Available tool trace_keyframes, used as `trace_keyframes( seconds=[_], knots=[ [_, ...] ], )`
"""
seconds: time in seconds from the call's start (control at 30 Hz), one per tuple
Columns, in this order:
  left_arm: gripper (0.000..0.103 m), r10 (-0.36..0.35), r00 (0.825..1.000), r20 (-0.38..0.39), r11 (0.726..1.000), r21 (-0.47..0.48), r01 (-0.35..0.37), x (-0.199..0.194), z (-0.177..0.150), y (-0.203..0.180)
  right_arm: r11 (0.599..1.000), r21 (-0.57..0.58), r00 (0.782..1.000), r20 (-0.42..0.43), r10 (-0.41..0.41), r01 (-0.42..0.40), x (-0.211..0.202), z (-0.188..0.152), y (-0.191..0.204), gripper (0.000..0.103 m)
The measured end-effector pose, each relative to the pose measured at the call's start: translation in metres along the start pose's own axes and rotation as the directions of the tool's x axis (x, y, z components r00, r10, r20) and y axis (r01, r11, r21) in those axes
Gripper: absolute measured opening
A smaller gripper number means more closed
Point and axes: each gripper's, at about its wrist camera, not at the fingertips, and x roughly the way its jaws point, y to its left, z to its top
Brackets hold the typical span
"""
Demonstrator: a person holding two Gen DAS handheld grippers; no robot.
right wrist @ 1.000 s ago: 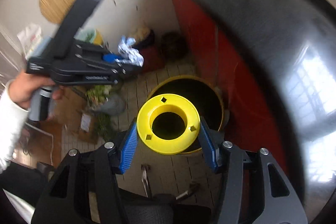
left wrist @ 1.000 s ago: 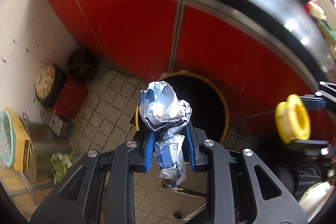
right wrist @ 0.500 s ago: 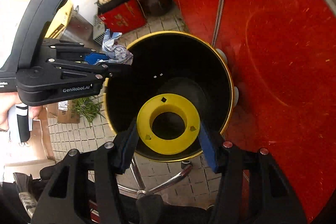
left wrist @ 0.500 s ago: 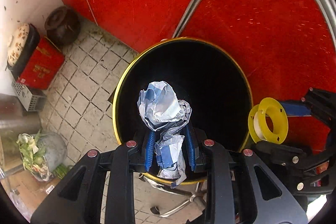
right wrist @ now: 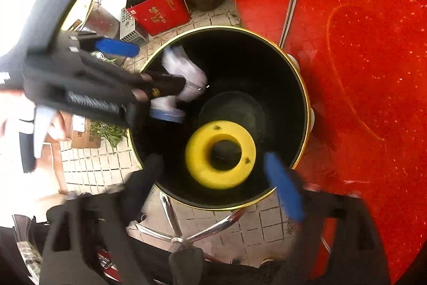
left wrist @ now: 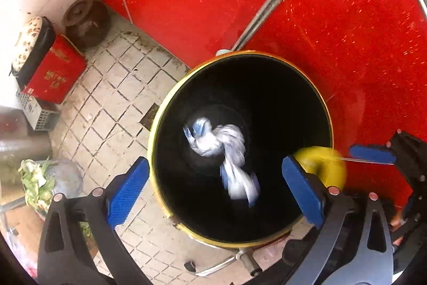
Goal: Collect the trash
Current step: 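Return both grippers to the countertop trash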
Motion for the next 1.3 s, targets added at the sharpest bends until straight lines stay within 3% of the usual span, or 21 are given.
trace_keyframes(
  seconds=[0.07, 0.13, 0.23, 0.37, 0.43, 0.5, 0.57, 0.6, 0.73, 0.83, 0.97, 1.0, 1.07, 1.13, 1.2, 1.3],
  knots=[
    [0.097, 0.004, 1.0, 0.007, 1.0, -0.019, -0.004, -0.017, -0.001, 0.008, 1.0, -0.019, 1.0, 0.006, 0.008, -0.007, -0.006, -0.003, 0.005, 0.084],
    [0.097, 0.069, 0.996, 0.051, 0.997, -0.026, -0.068, -0.052, -0.001, 0.015, 0.999, -0.037, 0.999, 0.032, 0.02, -0.019, -0.018, -0.007, 0.012, 0.084],
    [0.097, 0.128, 0.982, 0.139, 0.992, -0.018, -0.126, -0.115, -0.001, 0.014, 0.997, -0.059, 0.989, 0.137, 0.059, -0.051, -0.067, -0.016, 0.03, 0.085],
    [0.097, 0.126, 0.938, 0.323, 0.985, 0.072, -0.157, -0.214, 0.006, -0.028, 0.992, -0.102, 0.943, 0.318, 0.101, -0.072, -0.159, -0.037, 0.048, 0.09],
    [0.097, 0.101, 0.9, 0.424, 0.965, 0.177, -0.192, -0.258, 0.014, -0.076, 0.995, -0.096, 0.911, 0.409, 0.06, -0.023, -0.215, -0.056, 0.039, 0.092],
    [0.097, 0.038, 0.889, 0.457, 0.942, 0.279, -0.185, -0.277, 0.023, -0.12, 0.998, -0.047, 0.888, 0.459, -0.018, 0.045, -0.253, -0.078, 0.019, 0.094],
    [0.097, -0.064, 0.892, 0.448, 0.91, 0.394, -0.133, -0.286, 0.034, -0.169, 0.988, 0.057, 0.865, 0.477, -0.156, 0.146, -0.292, -0.114, -0.021, 0.095],
    [0.097, -0.127, 0.902, 0.413, 0.878, 0.47, -0.092, -0.284, 0.044, -0.206, 0.979, 0.099, 0.861, 0.466, -0.206, 0.181, -0.303, -0.126, -0.038, 0.096],
    [0.097, -0.202, 0.933, 0.297, 0.765, 0.642, -0.039, -0.259, 0.07, -0.309, 0.888, 0.335, 0.85, 0.316, -0.421, 0.315, -0.344, -0.209, -0.127, 0.096],
    [0.097, -0.194, 0.95, 0.244, 0.695, 0.717, -0.042, -0.236, 0.093, -0.386, 0.811, 0.52, 0.87, 0.232, -0.435, 0.267, -0.372, -0.268, -0.188, 0.096],
    [0.097, -0.128, 0.95, 0.285, 0.561, 0.811, -0.168, -0.211, 0.105, -0.478, 0.687, 0.71, 0.885, 0.213, -0.414, 0.151, -0.413, -0.33, -0.253, 0.096],
    [0.097, -0.11, 0.954, 0.28, 0.544, 0.82, -0.178, -0.206, 0.111, -0.493, 0.649, 0.751, 0.885, 0.215, -0.412, 0.12, -0.425, -0.344, -0.269, 0.096],
    [0.097, -0.089, 0.969, 0.232, 0.531, 0.834, -0.151, -0.191, 0.129, -0.524, 0.583, 0.809, 0.897, 0.197, -0.396, 0.08, -0.442, -0.364, -0.296, 0.096],
    [0.097, -0.085, 0.98, 0.18, 0.542, 0.833, -0.106, -0.183, 0.147, -0.549, 0.54, 0.838, 0.897, 0.178, -0.406, 0.078, -0.459, -0.378, -0.322, 0.096],
    [0.097, -0.084, 0.987, 0.134, 0.56, 0.826, -0.065, -0.175, 0.166, -0.572, 0.517, 0.842, 0.884, 0.115, -0.453, 0.155, -0.476, -0.389, -0.35, 0.096],
    [0.097, -0.067, 0.984, 0.163, 0.592, 0.801, -0.092, -0.163, 0.189, -0.601, 0.512, 0.804, 0.859, 0.003, -0.512, 0.302, -0.48, -0.399, -0.394, 0.096]
  ],
)
